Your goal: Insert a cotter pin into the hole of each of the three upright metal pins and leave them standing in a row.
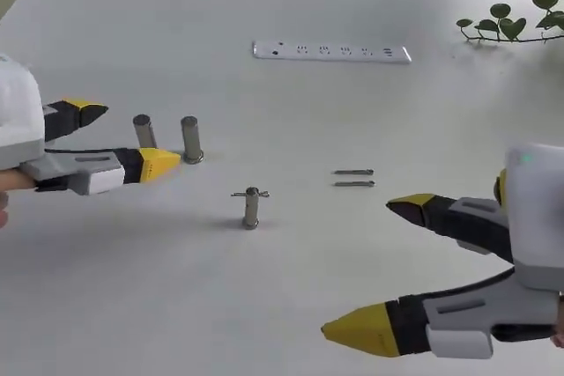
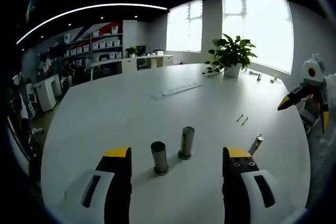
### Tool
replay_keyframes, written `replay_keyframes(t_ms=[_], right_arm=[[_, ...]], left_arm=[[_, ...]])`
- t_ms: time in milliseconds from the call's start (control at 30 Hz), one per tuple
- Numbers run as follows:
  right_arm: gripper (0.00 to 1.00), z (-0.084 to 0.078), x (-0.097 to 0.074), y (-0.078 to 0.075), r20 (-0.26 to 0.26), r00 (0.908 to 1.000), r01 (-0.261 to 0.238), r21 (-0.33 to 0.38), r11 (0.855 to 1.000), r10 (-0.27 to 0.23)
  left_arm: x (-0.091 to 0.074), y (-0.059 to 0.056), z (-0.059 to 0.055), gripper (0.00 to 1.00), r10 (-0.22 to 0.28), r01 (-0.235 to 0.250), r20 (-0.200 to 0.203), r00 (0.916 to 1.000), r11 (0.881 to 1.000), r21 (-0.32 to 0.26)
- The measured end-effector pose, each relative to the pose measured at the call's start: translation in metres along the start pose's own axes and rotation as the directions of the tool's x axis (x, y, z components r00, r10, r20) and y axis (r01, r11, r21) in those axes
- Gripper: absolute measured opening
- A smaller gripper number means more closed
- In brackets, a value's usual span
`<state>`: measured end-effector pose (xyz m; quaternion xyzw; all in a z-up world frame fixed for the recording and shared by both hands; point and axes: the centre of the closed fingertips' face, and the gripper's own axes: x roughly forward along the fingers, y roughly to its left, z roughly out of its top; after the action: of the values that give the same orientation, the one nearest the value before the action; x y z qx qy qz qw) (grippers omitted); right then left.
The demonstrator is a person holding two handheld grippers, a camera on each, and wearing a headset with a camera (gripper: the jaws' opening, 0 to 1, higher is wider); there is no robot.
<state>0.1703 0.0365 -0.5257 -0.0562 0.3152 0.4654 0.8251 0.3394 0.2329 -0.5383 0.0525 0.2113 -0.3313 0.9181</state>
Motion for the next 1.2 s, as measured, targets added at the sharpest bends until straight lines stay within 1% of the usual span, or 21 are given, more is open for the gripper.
replay_keyframes(t_ms=[67,133,167,233,267,367,433,500,533,733,767,800,833,867,1000,1033,1067,1100,1133,1167,1200], right_arm=[[0.98,-0.001,-0.001,0.000,0.001,1.0000,0.004,0.005,1.000,-0.004],[0.98,-0.003,-0.002,0.001,0.000,1.0000,0.008,0.011,1.000,-0.008],[0.98,-0.003,-0.003,0.002,0.001,1.0000,0.007,0.012,1.000,-0.007],[0.98,-0.004,-0.003,0.002,0.003,1.0000,0.009,0.021,1.000,-0.009],[0.98,-0.004,-0.003,0.002,0.003,0.9999,0.011,0.023,1.000,-0.011],[0.98,-0.006,-0.004,0.003,0.001,0.9999,0.014,0.029,0.999,-0.014],[0.98,-0.006,-0.004,0.004,0.001,0.9999,0.014,0.034,0.999,-0.014],[0.98,-0.008,-0.004,0.005,-0.003,0.9999,0.013,0.039,0.999,-0.013],[0.98,-0.008,-0.004,0.006,-0.006,0.9999,0.009,0.041,0.999,-0.009],[0.97,-0.011,-0.005,0.007,-0.014,0.9999,0.005,0.046,0.999,-0.005],[0.97,-0.012,-0.006,0.006,-0.015,0.9999,0.007,0.046,0.999,-0.006],[0.97,-0.012,-0.007,0.005,-0.017,0.9998,0.010,0.045,0.999,-0.009],[0.97,-0.013,-0.008,0.004,-0.018,0.9998,0.013,0.046,0.999,-0.012],[0.97,-0.014,-0.010,0.002,-0.023,0.9996,0.019,0.048,0.999,-0.018],[0.96,-0.013,-0.016,-0.003,-0.014,0.9993,0.037,0.059,0.998,-0.036],[0.96,-0.012,-0.018,-0.003,-0.010,0.9991,0.042,0.059,0.997,-0.041],[0.95,-0.012,-0.019,-0.004,-0.007,0.9990,0.045,0.057,0.997,-0.045],[0.94,-0.011,-0.020,-0.004,-0.006,0.9989,0.047,0.055,0.997,-0.047],[0.93,-0.012,-0.021,-0.005,-0.007,0.9985,0.054,0.051,0.997,-0.054],[0.93,-0.012,-0.021,-0.006,-0.007,0.9981,0.062,0.050,0.997,-0.062],[0.94,-0.013,-0.022,-0.007,-0.008,0.9980,0.064,0.050,0.997,-0.063]], left_arm=[[0.006,0.002,-0.005,0.63,-0.013,0.013,-0.021,0.9997,1.000,-0.014],[0.011,0.008,-0.007,0.56,0.005,-0.005,-0.024,0.9997,1.000,0.010],[0.013,0.009,-0.007,0.53,0.005,-0.005,-0.025,0.9997,1.000,0.008],[0.017,0.012,-0.010,0.52,0.003,-0.003,-0.031,0.9995,1.000,-0.007],[0.018,0.013,-0.010,0.51,0.002,-0.002,-0.031,0.9995,1.000,-0.005],[0.023,0.016,-0.013,0.42,0.007,-0.007,-0.042,0.9991,1.000,0.001],[0.026,0.018,-0.015,0.38,0.013,-0.013,-0.045,0.9989,1.000,-0.001],[0.028,0.022,-0.016,0.35,0.030,-0.030,-0.051,0.9983,1.000,0.006],[0.028,0.022,-0.016,0.33,0.026,-0.026,-0.051,0.9984,1.000,0.009],[0.030,0.023,-0.018,0.14,0.033,-0.032,-0.054,0.9980,0.999,0.021],[0.030,0.026,-0.017,0.12,0.049,-0.049,-0.049,0.9976,0.999,0.014],[0.029,0.024,-0.015,0.12,0.045,-0.045,-0.039,0.9982,0.999,0.007],[0.029,0.024,-0.013,0.12,0.046,-0.045,-0.031,0.9985,0.998,0.034],[0.029,0.024,-0.014,0.12,0.049,-0.047,-0.038,0.9981,0.998,0.049],[0.028,0.024,-0.014,0.11,0.055,-0.054,-0.040,0.9977,0.998,0.017],[0.027,0.023,-0.015,0.11,0.058,-0.058,-0.053,0.9969,0.998,0.011],[0.025,0.023,-0.015,0.11,0.072,-0.072,-0.063,0.9954,0.997,-0.002],[0.024,0.022,-0.015,0.11,0.067,-0.067,-0.062,0.9958,0.998,-0.002],[0.022,0.020,-0.017,0.11,0.076,-0.079,-0.071,0.9946,0.996,-0.050],[0.020,0.020,-0.017,0.10,0.091,-0.098,-0.079,0.9928,0.991,-0.093],[0.018,0.020,-0.016,0.10,0.094,-0.100,-0.077,0.9927,0.991,-0.091]])
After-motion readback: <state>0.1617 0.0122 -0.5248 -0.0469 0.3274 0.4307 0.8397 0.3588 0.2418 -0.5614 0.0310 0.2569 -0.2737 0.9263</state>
